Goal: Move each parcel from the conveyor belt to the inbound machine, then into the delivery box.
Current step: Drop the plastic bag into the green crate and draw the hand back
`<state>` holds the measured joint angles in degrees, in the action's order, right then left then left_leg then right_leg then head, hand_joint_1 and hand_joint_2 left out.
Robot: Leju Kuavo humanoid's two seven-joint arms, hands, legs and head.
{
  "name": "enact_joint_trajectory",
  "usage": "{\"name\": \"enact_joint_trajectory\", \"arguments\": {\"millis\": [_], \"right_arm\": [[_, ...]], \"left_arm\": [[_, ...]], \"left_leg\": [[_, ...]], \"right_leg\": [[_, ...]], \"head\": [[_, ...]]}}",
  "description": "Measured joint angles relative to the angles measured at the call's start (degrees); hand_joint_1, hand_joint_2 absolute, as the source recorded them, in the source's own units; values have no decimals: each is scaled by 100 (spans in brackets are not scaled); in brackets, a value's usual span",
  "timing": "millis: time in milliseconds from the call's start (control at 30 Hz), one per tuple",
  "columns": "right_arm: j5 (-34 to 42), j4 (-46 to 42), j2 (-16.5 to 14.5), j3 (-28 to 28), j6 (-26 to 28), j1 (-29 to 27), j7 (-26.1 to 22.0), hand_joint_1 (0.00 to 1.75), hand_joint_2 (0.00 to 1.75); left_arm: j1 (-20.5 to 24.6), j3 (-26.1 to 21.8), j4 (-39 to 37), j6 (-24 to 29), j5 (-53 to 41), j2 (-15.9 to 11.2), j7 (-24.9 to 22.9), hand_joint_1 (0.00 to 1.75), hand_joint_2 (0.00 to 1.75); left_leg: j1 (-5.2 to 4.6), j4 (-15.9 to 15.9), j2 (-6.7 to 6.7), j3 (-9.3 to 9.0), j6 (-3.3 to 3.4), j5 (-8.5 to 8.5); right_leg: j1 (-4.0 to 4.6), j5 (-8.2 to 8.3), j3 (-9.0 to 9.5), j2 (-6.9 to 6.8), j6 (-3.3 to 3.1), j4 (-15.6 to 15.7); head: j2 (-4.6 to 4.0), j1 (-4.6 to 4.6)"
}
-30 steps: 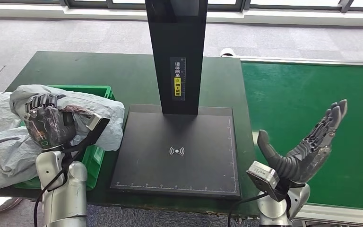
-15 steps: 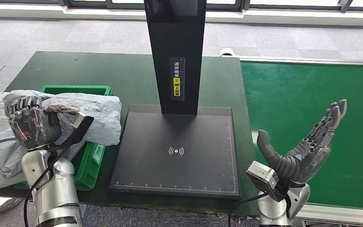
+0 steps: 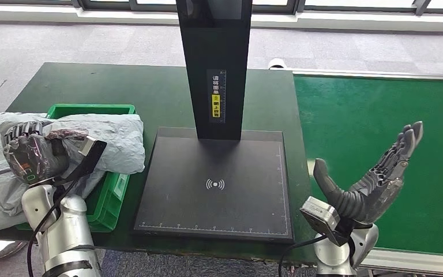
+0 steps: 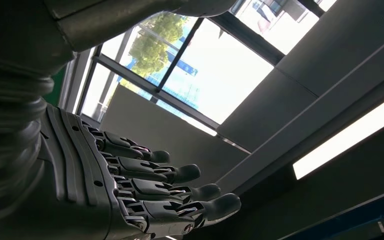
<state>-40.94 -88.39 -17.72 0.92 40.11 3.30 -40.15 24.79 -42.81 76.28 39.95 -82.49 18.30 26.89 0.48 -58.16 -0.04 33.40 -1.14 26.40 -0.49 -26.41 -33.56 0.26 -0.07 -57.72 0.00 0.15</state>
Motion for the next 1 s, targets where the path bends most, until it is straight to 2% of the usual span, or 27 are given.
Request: {"name": "enact_joint_trajectory", "arguments": {"millis": [167, 333, 867, 1000], "right_arm": [[5, 0, 1, 0, 0, 0, 0, 0, 175], [-2, 0, -1, 2, 0, 0, 0, 0, 175], [-38, 0, -1, 56, 2, -16, 0, 0, 175], [-54, -1, -1, 112, 2, -47, 1, 0, 175]], "left_arm": [[19, -37, 2, 0, 45, 7, 90, 175, 175], [221, -740, 242, 0, 1094, 71, 1262, 175, 175], [220, -1241, 915, 0, 2038, 91, 1324, 175, 175], [222, -1328, 986, 0, 2184, 92, 1326, 0, 175]], "left_leg": [[0, 0, 0, 0, 0, 0], [0, 0, 1, 0, 0, 0], [1, 0, -2, 1, 0, 0], [1, 0, -1, 0, -1, 0]], "right_leg": [[0, 0, 0, 0, 0, 0], [2, 0, -1, 0, -1, -1], [1, 0, 1, -1, -1, -1], [1, 0, 0, 0, -1, -1]], "head": [[-1, 0], [0, 0], [0, 0], [0, 0]]}}
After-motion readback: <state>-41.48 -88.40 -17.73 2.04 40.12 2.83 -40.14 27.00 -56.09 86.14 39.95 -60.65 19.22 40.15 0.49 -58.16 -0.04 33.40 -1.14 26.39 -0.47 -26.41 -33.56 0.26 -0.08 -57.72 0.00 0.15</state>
